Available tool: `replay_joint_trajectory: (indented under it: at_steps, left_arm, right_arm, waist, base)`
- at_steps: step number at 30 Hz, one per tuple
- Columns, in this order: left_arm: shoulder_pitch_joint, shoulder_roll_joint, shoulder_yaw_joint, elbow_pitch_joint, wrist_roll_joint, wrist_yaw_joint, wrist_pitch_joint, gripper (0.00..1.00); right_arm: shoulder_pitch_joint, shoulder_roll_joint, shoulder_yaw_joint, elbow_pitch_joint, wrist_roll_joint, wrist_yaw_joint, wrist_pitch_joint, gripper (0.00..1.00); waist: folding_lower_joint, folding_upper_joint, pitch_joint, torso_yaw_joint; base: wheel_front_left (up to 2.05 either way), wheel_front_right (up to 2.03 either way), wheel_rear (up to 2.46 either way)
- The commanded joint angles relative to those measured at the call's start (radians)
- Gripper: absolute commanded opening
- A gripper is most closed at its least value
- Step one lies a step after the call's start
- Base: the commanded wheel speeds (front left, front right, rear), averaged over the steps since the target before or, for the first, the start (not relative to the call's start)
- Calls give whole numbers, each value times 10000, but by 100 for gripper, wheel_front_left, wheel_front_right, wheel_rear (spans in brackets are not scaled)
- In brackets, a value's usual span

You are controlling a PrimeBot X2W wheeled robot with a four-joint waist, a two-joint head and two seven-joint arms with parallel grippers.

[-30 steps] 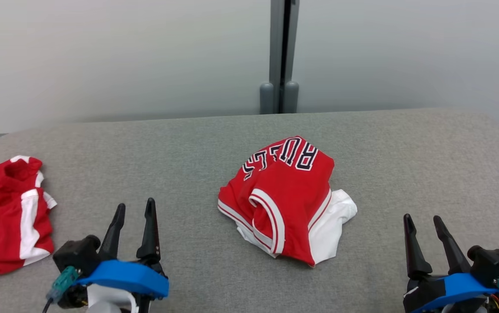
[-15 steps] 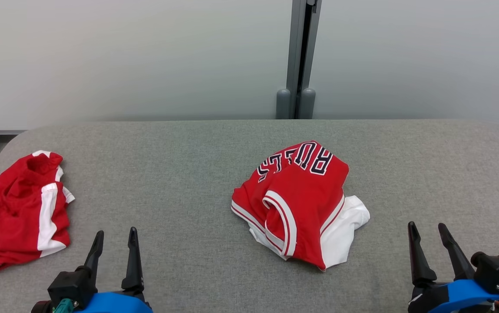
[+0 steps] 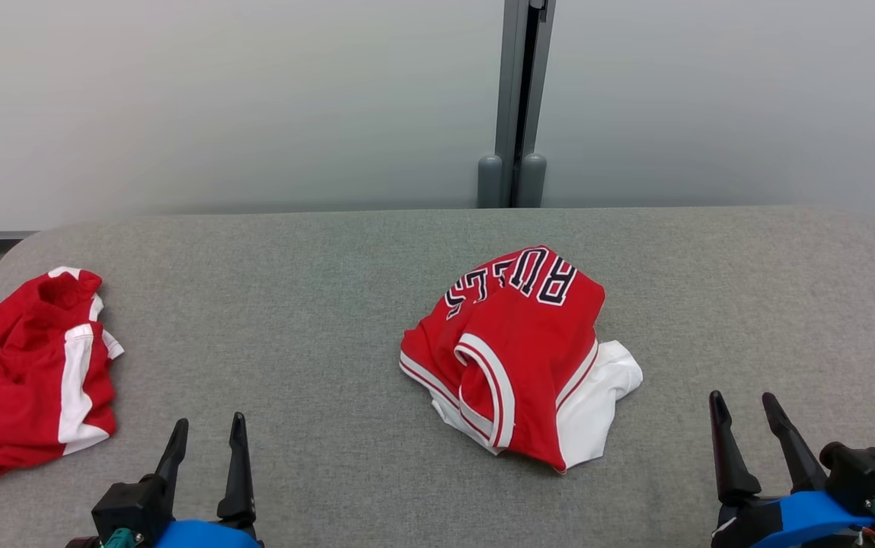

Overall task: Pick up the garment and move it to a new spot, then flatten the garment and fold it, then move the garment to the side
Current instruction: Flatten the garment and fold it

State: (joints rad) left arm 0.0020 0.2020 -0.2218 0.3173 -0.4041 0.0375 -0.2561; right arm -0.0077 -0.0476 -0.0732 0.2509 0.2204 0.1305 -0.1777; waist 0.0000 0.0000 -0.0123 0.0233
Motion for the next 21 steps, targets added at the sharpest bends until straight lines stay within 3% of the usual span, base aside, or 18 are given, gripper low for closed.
replay_joint_trajectory:
  at_steps: [1, 14, 21]
  left_arm:
    - [-96, 1, -21, 18, -11, -12, 20, 100]
    - [-459, -153, -305, -144, -147, -147, 210, 100]
    - [-1271, -638, -1401, -306, -246, -896, 1367, 100]
  right_arm:
    - [100, -51, 12, -28, 11, 5, -18, 100]
    - [-83, -51, 217, -8, 118, 5, -49, 100]
    - [-326, -51, 438, -71, 65, 5, -4, 100]
  waist:
    - [0, 0, 7, -7]
    - [0, 0, 199, -125]
    - [0, 0, 489, -436]
  base:
    - [0, 0, 0]
    - [0, 0, 0]
    - [0, 0, 0]
